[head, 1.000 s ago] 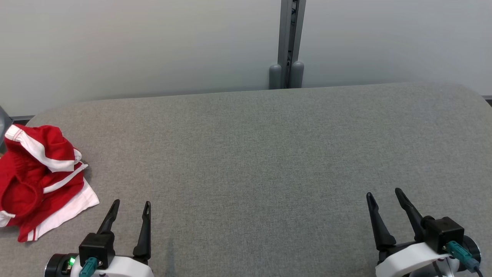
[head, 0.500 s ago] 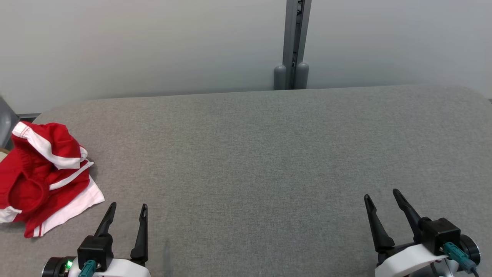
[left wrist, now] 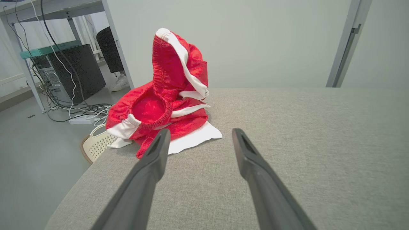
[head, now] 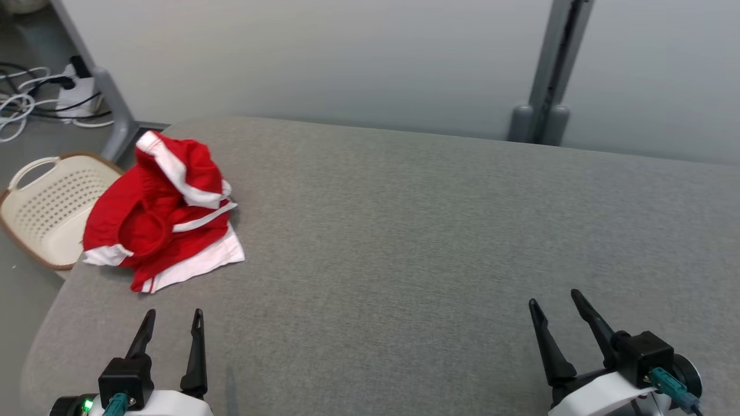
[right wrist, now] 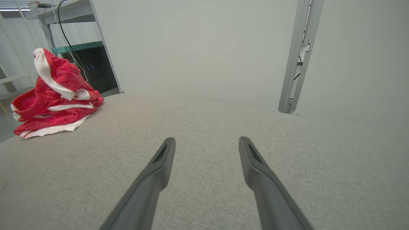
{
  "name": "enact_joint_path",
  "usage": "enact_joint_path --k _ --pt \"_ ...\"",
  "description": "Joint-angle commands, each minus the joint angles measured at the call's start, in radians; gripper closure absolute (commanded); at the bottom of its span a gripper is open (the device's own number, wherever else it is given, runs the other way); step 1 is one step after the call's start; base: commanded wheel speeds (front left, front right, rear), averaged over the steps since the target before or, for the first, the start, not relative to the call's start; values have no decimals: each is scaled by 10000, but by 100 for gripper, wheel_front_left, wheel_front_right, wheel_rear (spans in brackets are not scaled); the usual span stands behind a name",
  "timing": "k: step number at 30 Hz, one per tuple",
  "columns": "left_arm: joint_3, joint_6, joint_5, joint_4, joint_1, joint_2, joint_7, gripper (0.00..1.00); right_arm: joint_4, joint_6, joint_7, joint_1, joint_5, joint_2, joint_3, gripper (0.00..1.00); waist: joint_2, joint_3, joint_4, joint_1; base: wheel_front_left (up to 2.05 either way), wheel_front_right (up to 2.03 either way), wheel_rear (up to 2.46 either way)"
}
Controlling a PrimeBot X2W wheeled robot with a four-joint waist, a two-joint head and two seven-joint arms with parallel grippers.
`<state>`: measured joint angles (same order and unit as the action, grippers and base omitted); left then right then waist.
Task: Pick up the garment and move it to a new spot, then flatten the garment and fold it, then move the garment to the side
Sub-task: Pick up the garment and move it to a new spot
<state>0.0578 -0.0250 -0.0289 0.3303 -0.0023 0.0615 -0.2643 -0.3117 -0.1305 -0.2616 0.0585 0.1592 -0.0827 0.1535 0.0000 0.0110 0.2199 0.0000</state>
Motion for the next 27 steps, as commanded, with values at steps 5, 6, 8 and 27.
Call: enact_joint_path --k 5,6,8,27 --pt "377 170 -124 61 47 24 -5 0 -88 -3 -51 181 168 -52 300 0 0 219 1673 0 0 0 0" --pt "428 189 -144 62 60 21 -3 0 -108 -3 -49 189 159 -50 312 0 0 234 1843 0 0 0 0" --pt "512 180 -162 68 59 18 -5 0 -132 -3 -49 256 127 -61 337 0 0 271 2149 0 0 0 0" --pt "1249 -138 -888 538 -632 -90 -3 0 -375 -3 -49 654 459 -272 322 0 0 1055 2034 0 0 0 0"
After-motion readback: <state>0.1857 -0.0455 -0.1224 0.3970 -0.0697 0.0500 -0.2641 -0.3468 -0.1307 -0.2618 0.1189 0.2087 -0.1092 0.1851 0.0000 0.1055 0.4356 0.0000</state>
